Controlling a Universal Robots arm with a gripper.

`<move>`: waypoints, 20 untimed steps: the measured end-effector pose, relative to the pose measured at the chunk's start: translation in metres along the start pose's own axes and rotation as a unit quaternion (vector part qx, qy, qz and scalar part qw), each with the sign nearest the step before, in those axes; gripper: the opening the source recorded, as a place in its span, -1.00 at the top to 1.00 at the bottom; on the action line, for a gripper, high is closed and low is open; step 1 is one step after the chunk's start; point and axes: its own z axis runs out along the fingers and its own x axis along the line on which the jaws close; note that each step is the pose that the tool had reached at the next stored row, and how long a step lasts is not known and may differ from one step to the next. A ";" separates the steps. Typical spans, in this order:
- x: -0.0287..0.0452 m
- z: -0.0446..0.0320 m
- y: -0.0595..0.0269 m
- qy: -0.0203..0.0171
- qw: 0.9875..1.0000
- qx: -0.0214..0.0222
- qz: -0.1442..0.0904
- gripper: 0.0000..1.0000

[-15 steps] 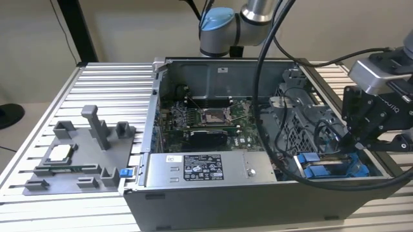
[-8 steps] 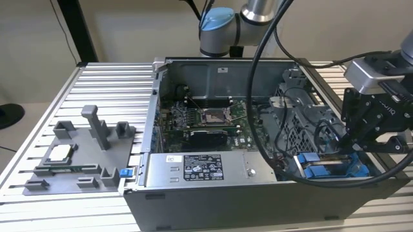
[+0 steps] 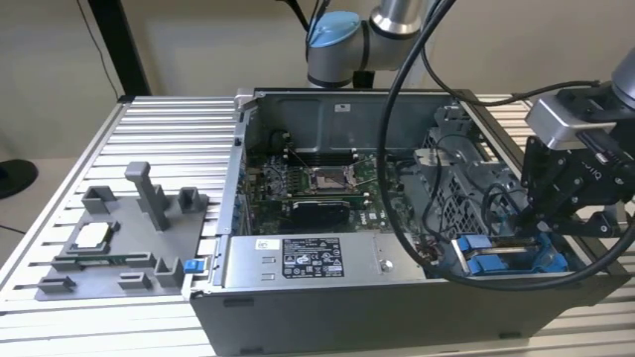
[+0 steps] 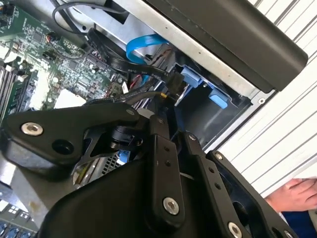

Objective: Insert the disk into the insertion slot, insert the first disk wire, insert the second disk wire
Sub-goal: 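Insert the first disk wire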

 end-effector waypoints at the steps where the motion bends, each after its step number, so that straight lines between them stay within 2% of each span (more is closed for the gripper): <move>1: 0.0001 0.0004 -0.0001 0.000 1.000 0.000 0.000 1.00; 20: -0.0023 0.0069 -0.0020 0.000 1.000 0.000 0.004 1.00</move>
